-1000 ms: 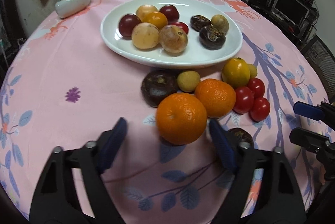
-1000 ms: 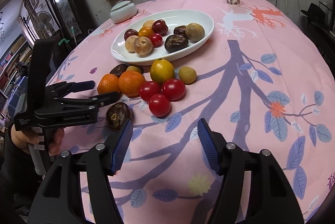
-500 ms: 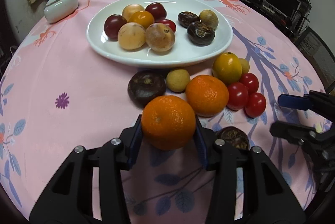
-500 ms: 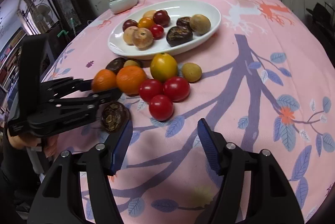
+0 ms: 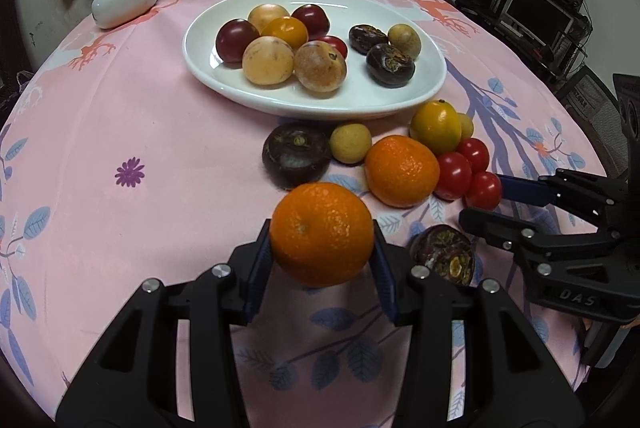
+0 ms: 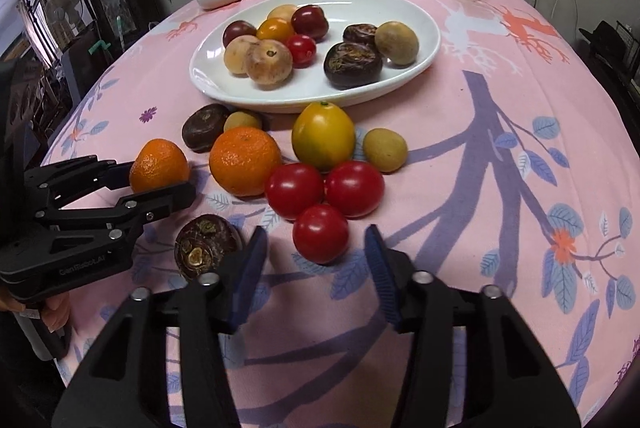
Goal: Organize fruits
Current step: 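Grasp an orange with the left tool while the right tool grasps a red tomato, then carry both fruits onto the white plate and open both tools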
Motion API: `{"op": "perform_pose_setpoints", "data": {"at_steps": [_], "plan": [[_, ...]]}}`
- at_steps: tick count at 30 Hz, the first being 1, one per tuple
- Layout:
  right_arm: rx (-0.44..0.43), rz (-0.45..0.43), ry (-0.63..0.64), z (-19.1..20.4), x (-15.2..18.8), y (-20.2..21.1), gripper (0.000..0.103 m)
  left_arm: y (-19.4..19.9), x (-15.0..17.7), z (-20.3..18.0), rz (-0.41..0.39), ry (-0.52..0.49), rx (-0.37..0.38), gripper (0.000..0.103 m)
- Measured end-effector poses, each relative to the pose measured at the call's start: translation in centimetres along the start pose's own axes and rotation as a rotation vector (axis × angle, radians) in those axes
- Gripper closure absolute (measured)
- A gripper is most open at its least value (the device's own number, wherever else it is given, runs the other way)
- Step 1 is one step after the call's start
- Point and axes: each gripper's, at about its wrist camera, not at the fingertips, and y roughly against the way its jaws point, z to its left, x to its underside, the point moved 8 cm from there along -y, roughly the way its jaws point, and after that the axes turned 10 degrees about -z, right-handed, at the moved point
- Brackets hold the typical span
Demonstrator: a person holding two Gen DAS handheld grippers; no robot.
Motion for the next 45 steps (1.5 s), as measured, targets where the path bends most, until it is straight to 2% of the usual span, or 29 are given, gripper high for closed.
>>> {"op": "perform_pose_setpoints", "data": {"at_steps": [3,6,15,22,26,32,35,39,45], "plan": [[0.015,-0.015,0.002,0.0,-0.1,-0.2,0.071,-0.1,0.0,0.0,-0.003,0.012,0.007,0.057],[0.009,-0.019,-0.015,-0.3,-0.1,-0.2,0.075,-0.1,0.1,0.1,-0.004,0.019,0.013,0.057],[-0.014,-0.079,-0.071,-1.7,-0.6,2.8,0.076,1.5,-0.1,0.4,-0.014,0.029,0.010,0.057],[-0.023,-0.144,-0.062,-2.2,-1.3,6.2,0.076,4.3,-1.2,0.4,-0.057,0.015,0.008,0.057],[-0.044,-0.184,-0.042,-2.2,-3.2,8.3,0.076,5.8,-2.8,0.4,-0.099,-0.001,0.008,0.057],[-0.025,-0.268,0.047,-1.8,-7.4,10.0,0.075,6.6,-6.9,-0.3,-0.146,-0.039,0.003,0.057],[-0.025,-0.293,0.080,-1.8,-9.7,9.1,0.075,6.3,-9.5,-0.5,-0.174,-0.054,0.003,0.057],[-0.003,-0.285,0.113,-2.1,-12.0,6.3,0.076,4.5,-12.5,0.5,-0.184,-0.010,-0.005,0.057],[-0.039,-0.194,0.094,-1.7,-13.7,0.4,0.076,-0.3,-14.2,0.9,-0.132,-0.004,-0.023,0.057]]}}
